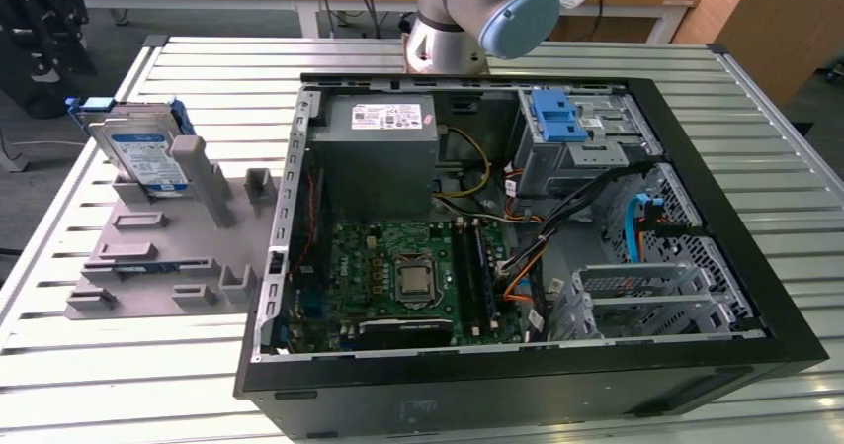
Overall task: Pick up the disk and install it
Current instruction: 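Pick up the disk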
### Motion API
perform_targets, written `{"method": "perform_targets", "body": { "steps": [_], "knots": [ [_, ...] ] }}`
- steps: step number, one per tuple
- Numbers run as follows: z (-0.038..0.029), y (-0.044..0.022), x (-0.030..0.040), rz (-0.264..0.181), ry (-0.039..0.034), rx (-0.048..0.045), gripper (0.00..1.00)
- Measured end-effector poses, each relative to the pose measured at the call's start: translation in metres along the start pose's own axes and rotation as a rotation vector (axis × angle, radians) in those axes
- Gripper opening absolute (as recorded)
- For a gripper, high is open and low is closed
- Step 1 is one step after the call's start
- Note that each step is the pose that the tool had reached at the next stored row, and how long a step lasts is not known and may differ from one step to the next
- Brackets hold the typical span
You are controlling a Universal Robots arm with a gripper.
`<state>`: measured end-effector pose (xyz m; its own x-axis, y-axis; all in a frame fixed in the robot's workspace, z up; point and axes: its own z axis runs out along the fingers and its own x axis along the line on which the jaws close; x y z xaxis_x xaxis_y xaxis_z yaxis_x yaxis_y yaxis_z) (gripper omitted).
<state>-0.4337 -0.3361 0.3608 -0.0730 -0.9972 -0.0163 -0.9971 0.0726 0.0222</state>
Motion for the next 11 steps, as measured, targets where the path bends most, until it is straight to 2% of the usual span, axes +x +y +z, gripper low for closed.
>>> {"method": "perform_targets", "body": {
  "steps": [1, 2, 11],
  "knots": [
    [0.0018, -0.0001, 0.0000, 0.000, 0.0000, 0.0002, 0.41],
    [0.0037, -0.0001, 0.0001, 0.000, 0.0000, 0.0004, 0.47],
    [0.0146, -0.0003, 0.0002, 0.000, 0.0000, 0.0005, 0.49]
  ]
}}
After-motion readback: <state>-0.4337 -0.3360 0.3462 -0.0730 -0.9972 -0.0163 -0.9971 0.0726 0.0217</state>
